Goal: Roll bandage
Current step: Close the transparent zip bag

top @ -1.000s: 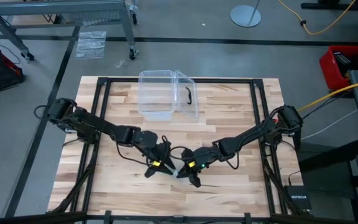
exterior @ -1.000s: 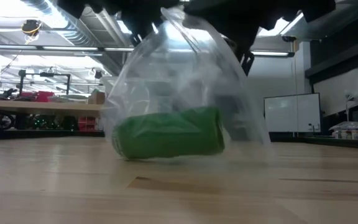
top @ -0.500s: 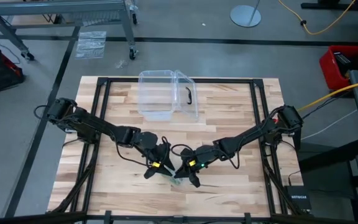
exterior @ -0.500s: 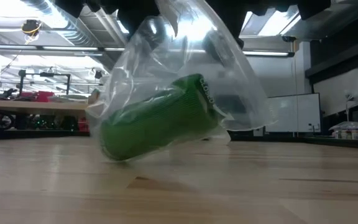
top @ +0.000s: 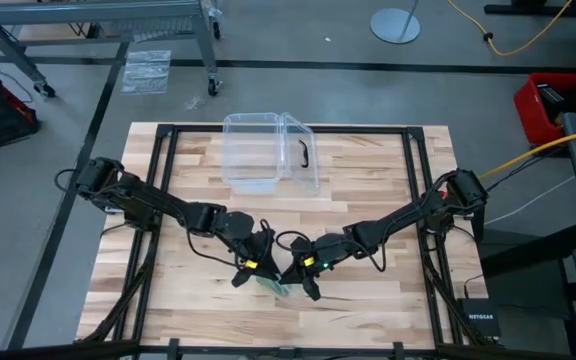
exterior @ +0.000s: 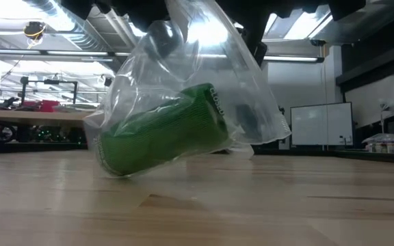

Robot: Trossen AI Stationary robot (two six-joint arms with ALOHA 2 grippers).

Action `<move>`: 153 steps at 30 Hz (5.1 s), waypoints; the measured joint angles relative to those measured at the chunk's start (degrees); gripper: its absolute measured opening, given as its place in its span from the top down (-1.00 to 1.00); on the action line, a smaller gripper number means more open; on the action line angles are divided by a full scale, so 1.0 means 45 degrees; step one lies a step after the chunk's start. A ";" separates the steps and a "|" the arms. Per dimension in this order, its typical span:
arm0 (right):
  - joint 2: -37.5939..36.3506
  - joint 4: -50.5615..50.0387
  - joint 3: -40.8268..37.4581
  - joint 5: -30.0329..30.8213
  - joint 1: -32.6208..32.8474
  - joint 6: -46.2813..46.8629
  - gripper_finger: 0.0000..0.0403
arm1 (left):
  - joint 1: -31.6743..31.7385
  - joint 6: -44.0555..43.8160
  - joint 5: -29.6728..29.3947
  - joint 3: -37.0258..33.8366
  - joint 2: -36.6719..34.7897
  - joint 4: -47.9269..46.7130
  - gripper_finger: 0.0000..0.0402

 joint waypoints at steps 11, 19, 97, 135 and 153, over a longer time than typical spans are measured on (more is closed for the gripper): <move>0.0000 0.0150 0.0000 -0.0019 0.0005 0.0000 0.91 | 0.0000 0.0320 -0.0153 -0.0005 0.0000 0.0024 0.99; 0.0000 0.0118 0.0000 -0.0124 0.0010 0.0005 0.91 | 0.0000 -0.0103 -0.0341 -0.0005 0.0000 0.0015 1.00; -0.0010 -0.0075 0.0010 -0.0744 0.0105 -0.0641 0.91 | -0.0083 -0.1007 -0.0971 -0.0005 -0.0437 -0.1054 0.20; -0.0010 0.0186 0.0010 0.0418 0.0083 -0.0635 0.91 | -0.0175 -0.0009 -0.0866 -0.0024 -0.0403 -0.0800 1.00; -0.0024 -0.0159 0.0019 0.0316 0.0092 -0.0559 0.91 | 0.0000 -0.0105 -0.0957 -0.0024 -0.0418 -0.0699 1.00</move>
